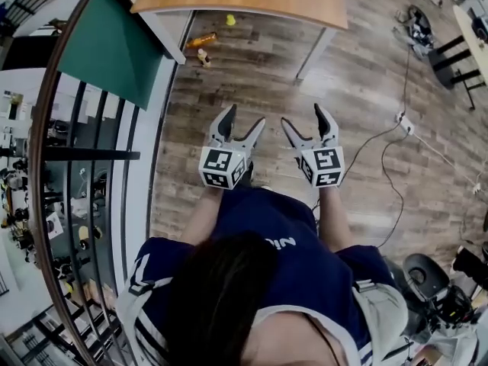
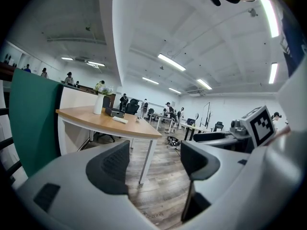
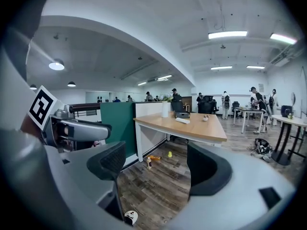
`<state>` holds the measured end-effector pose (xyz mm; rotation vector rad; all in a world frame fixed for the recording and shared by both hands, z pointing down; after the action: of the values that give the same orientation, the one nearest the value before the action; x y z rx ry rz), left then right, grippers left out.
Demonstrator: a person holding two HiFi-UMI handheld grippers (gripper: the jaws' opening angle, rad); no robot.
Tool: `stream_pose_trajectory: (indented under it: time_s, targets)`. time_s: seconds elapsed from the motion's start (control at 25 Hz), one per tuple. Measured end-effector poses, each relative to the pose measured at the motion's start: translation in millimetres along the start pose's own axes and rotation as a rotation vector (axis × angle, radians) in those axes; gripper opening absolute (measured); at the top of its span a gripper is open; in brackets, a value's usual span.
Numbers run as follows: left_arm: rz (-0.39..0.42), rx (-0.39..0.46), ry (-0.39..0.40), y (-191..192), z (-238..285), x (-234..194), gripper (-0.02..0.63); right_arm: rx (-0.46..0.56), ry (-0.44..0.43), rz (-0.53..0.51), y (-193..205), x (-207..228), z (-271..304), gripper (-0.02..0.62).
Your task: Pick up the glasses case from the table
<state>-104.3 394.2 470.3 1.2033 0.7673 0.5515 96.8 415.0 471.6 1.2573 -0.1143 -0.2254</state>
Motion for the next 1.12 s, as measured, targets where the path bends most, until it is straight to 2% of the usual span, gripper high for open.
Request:
stream_pose_trajectory:
  time_s: [0.28, 0.68, 0.84, 1.12]
  targets:
    - [0.017, 0.010, 0.061, -41.2, 42.2, -68.7, 0.313, 0.000, 0.037, 0.003, -36.9, -4.3, 73.0, 0.388]
    - [0.029, -0.029, 0.125, -64.1, 70.2, -151.7, 0.305, 0.004, 0.091, 0.022, -63.6, -26.3, 153.3, 0.388]
    - [0.034, -0.037, 0.133, -69.6, 79.5, -167.8, 0.301, 0.002, 0.140, -0.002, -66.7, -25.9, 168.5, 0.383]
    - [0.027, -0.049, 0.140, -67.8, 88.8, -180.7, 0.301, -0.009, 0.134, 0.029, -65.5, -24.8, 184.3, 0.383]
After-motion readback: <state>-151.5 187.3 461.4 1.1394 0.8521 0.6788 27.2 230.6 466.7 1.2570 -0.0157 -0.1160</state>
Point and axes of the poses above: the fingertips, and each gripper's own axes: z forward along the fingers, x to its right, y out of its underside, the point moved 8 cm from there along -z, backward along the fingers, and after that the axes turned 11 degrees about y, right-handed, at the moved point
